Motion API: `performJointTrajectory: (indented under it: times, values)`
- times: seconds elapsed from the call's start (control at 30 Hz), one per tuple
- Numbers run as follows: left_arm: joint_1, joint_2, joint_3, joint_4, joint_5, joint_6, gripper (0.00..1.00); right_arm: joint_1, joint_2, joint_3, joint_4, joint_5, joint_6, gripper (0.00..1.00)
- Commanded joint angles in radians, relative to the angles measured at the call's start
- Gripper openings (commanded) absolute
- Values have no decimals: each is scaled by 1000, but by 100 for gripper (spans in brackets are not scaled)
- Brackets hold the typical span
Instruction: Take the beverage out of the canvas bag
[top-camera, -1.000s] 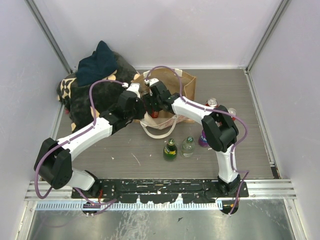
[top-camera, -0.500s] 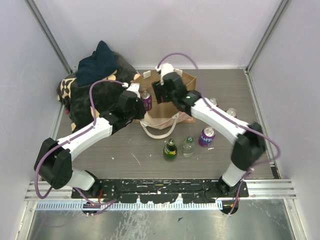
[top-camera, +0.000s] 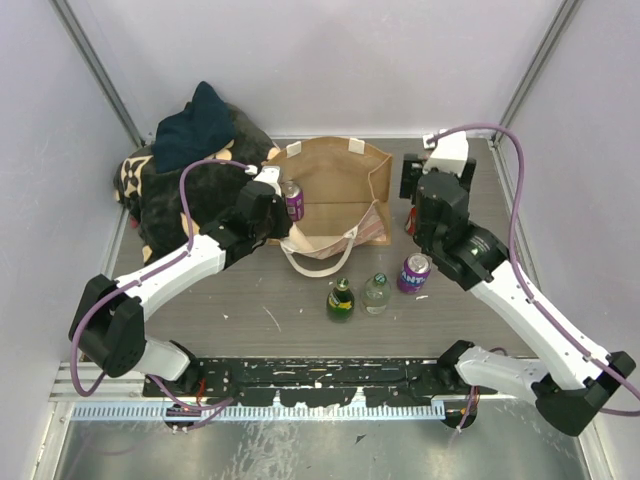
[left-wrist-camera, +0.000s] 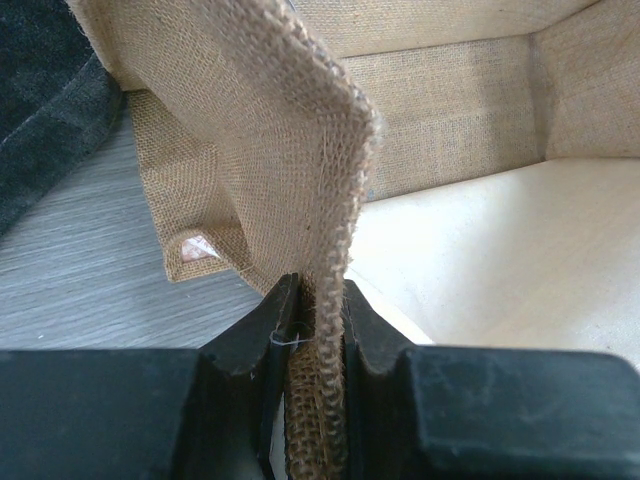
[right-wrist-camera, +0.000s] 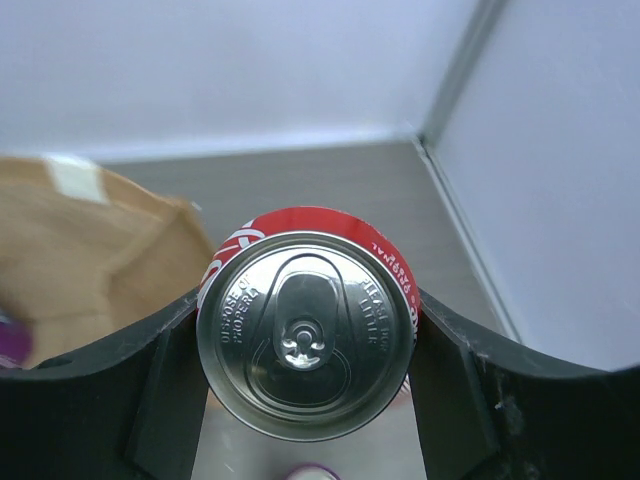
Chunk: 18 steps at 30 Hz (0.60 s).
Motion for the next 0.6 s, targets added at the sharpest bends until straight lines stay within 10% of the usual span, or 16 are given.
performJointTrajectory:
  times: [0.0, 0.57]
  values:
    - [2, 28, 13, -32, -15, 10, 0, -68, -109, -93, -116, 122, 138, 1]
    - [3, 36, 20, -53, 2, 14, 0, -348, -164, -403, -148, -192, 341, 1]
